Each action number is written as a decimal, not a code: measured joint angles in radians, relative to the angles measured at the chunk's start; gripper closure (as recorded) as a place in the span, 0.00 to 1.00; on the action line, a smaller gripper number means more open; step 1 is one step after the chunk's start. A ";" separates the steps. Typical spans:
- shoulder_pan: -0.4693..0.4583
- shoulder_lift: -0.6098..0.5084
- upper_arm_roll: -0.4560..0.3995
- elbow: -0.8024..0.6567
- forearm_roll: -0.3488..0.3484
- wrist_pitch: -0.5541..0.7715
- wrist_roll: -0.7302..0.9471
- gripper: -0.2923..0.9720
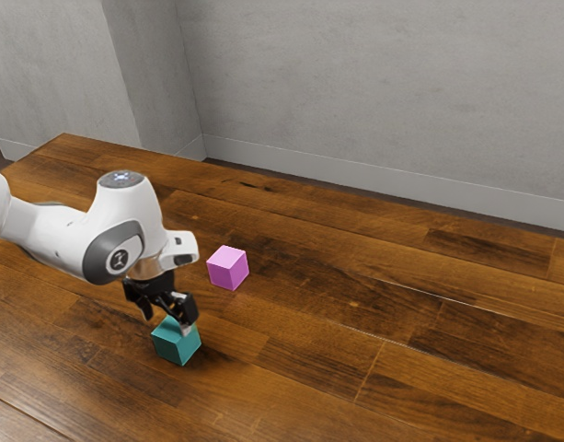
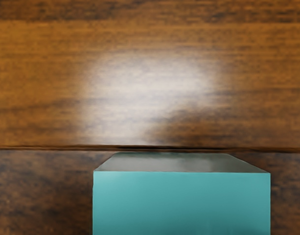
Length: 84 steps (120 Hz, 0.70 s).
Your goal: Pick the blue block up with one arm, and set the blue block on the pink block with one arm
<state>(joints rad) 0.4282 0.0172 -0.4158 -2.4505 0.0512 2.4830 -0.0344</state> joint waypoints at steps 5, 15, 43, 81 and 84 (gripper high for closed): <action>0.005 0.006 0.000 0.000 -0.001 0.002 0.003 0.23; 0.014 0.019 -0.001 0.001 -0.001 0.008 0.009 0.23; 0.001 0.053 0.000 0.025 -0.003 0.017 0.022 0.23; 0.004 0.084 0.000 0.019 -0.014 0.030 0.030 0.23; 0.004 0.087 0.000 0.019 -0.014 0.031 0.031 0.23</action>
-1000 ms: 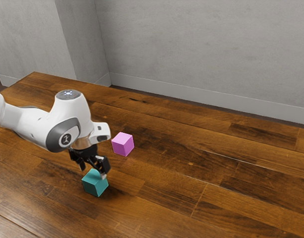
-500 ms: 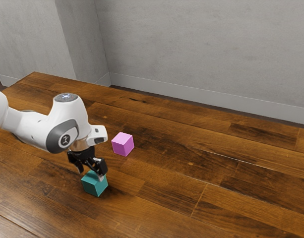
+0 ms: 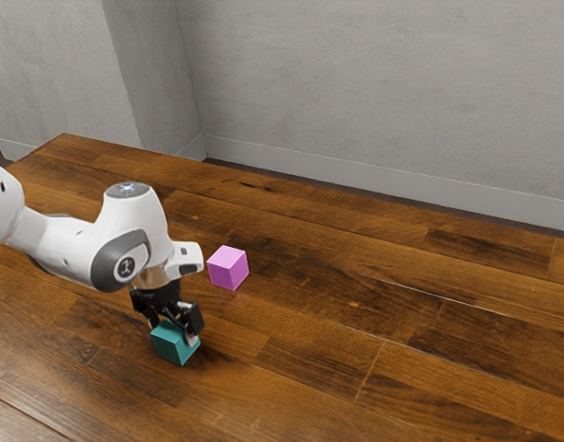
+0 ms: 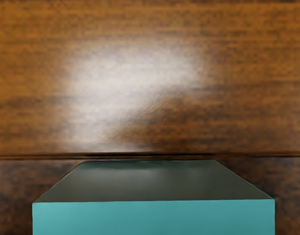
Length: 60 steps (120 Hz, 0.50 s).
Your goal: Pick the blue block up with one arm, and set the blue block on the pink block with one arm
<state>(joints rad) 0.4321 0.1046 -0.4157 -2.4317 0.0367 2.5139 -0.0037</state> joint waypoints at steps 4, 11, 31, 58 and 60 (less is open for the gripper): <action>0.000 0.005 0.000 0.000 0.000 0.001 0.001 0.23; 0.000 0.011 0.000 0.000 -0.001 0.003 0.002 0.23; 0.001 0.014 0.000 0.000 -0.002 0.007 0.004 0.23; 0.001 0.018 0.000 -0.001 -0.004 0.008 0.006 0.32; 0.001 0.018 0.000 -0.001 -0.004 0.008 0.005 0.34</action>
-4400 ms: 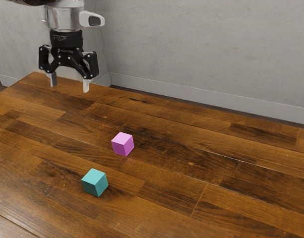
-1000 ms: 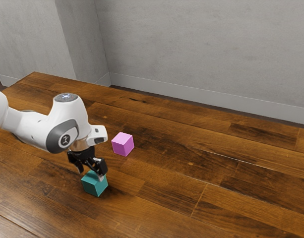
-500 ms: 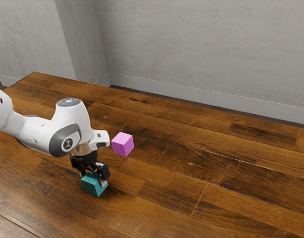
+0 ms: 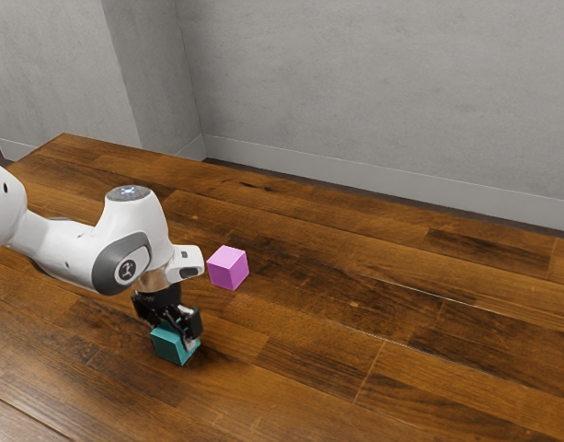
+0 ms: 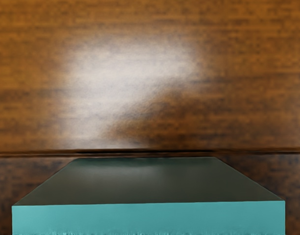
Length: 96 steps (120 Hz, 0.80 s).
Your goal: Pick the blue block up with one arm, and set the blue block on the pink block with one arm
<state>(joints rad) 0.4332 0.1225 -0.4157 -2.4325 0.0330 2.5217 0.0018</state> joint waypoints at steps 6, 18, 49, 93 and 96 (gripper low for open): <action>0.000 -0.001 0.000 0.000 0.000 0.000 0.000 0.39; -0.001 -0.005 -0.001 0.001 0.003 -0.001 -0.002 0.47; -0.006 -0.052 0.001 0.061 0.029 -0.015 -0.023 0.52; -0.031 0.173 0.057 0.466 0.103 -0.117 -0.037 0.52; -0.048 0.187 0.073 0.485 0.104 -0.122 -0.036 0.52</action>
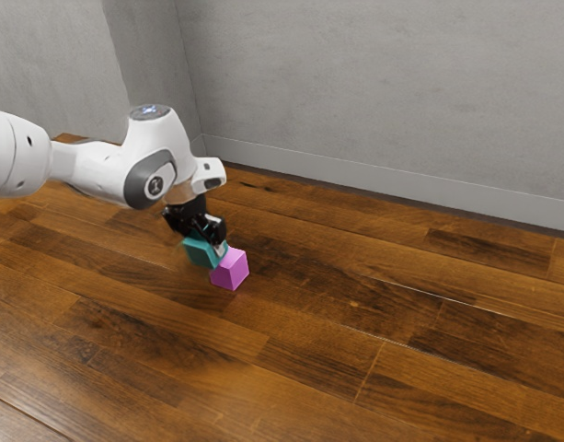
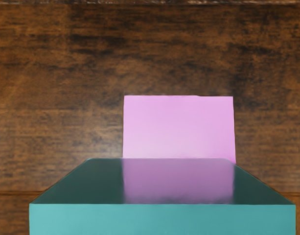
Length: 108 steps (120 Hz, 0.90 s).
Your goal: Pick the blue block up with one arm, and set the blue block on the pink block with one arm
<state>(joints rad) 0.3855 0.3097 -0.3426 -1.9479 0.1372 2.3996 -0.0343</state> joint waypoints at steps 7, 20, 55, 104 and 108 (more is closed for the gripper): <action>-0.043 0.033 0.041 0.045 0.002 -0.009 0.003 0.52; -0.067 0.064 0.061 0.089 0.004 -0.021 0.008 0.52; -0.090 0.124 0.069 0.171 0.022 -0.039 0.019 0.52; -0.144 0.162 0.111 0.197 0.025 -0.044 0.028 0.51; -0.146 0.163 0.111 0.198 0.025 -0.044 0.028 0.50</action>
<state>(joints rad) 0.2396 0.4729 -0.2317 -1.7498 0.1622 2.3552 -0.0058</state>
